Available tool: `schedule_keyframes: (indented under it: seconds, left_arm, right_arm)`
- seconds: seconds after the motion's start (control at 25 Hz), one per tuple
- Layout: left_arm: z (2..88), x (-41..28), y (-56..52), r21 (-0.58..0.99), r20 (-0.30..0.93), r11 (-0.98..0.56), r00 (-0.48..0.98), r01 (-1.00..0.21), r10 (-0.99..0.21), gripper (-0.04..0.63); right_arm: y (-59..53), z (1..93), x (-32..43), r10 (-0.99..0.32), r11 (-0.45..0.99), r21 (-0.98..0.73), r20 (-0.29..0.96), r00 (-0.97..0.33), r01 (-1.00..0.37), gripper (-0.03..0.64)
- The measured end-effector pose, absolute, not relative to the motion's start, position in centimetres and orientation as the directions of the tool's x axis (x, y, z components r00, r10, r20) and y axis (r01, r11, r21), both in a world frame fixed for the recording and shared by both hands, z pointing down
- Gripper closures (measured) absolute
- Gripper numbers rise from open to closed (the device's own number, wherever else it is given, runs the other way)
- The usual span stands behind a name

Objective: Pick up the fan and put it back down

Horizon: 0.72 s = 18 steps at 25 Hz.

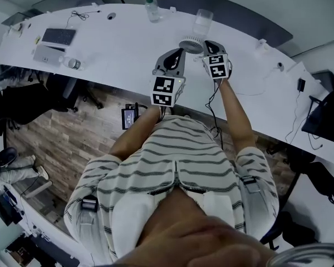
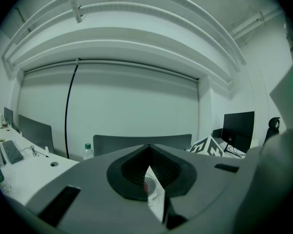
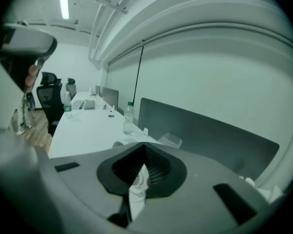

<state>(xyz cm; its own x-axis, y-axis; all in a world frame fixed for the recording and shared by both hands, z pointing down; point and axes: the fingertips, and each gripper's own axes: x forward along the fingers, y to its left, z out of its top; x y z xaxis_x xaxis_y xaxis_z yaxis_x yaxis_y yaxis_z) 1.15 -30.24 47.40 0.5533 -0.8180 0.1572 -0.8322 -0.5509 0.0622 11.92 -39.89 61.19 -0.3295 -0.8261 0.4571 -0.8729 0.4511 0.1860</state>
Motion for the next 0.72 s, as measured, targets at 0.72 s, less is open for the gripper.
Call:
schedule_keyframes:
  seconds: [0.72]
  left_arm:
    - [47.5, 2.3, -29.8, 0.087, 0.147, -0.570, 0.576, -0.817, -0.804, 0.588]
  right_arm:
    - [-34.2, 52.9, 11.3, -0.897, 0.294, -0.124, 0.308, -0.319, -0.948, 0.606]
